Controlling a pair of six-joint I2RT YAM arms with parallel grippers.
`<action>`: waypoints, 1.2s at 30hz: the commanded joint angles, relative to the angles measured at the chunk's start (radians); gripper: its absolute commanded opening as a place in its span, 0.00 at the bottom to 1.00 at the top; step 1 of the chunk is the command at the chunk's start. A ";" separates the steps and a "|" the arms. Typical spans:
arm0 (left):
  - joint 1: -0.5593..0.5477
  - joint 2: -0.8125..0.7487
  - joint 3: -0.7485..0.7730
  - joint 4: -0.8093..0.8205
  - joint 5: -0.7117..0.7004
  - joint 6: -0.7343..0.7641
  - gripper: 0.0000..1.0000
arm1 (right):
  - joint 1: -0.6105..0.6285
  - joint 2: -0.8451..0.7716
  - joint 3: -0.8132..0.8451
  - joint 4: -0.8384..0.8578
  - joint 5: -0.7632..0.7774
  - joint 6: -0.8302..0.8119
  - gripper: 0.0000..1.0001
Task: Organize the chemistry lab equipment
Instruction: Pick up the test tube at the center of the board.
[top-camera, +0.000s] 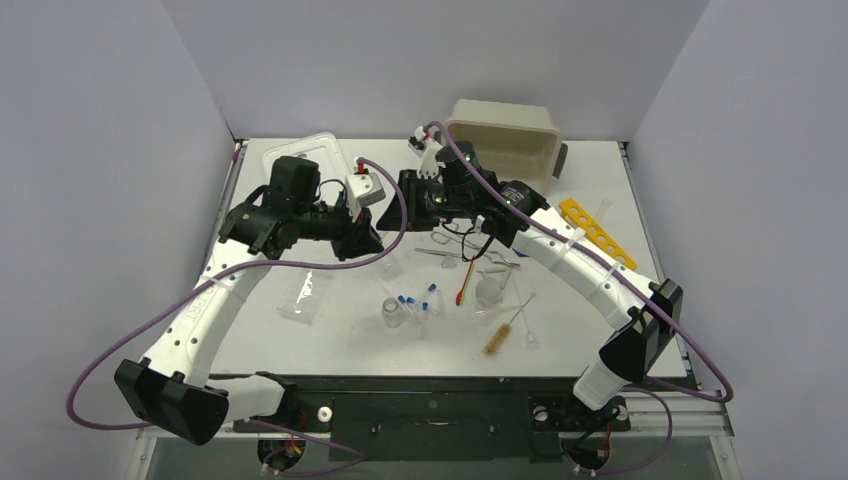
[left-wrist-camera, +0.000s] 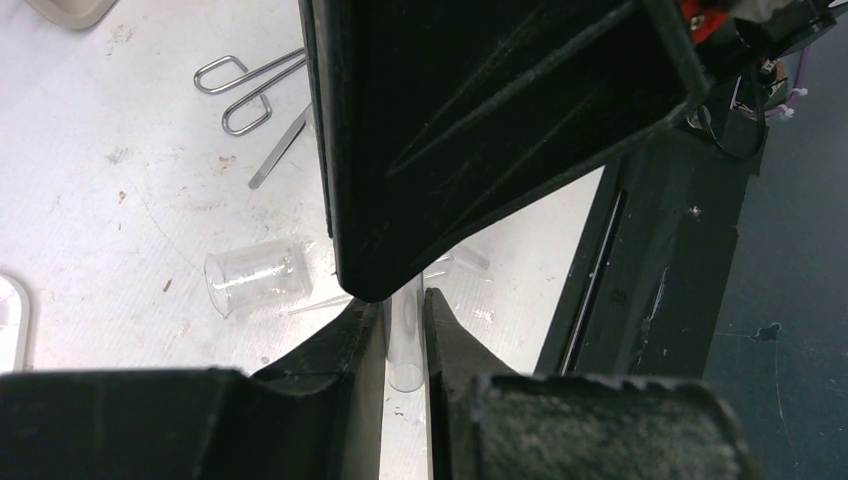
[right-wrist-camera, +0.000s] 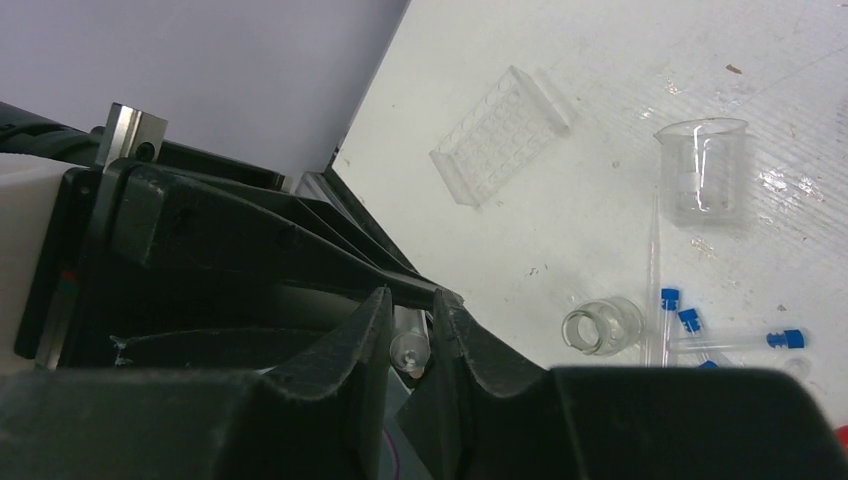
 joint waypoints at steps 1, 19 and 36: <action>-0.009 -0.009 0.040 -0.004 0.006 0.023 0.00 | -0.009 -0.007 -0.013 0.048 0.005 0.002 0.17; -0.001 -0.026 0.005 0.080 -0.111 -0.101 0.94 | -0.166 -0.134 -0.190 -0.069 0.049 -0.070 0.00; 0.203 0.059 -0.027 0.034 -0.109 -0.133 0.97 | -0.583 -0.360 -0.388 -0.276 0.767 -0.246 0.00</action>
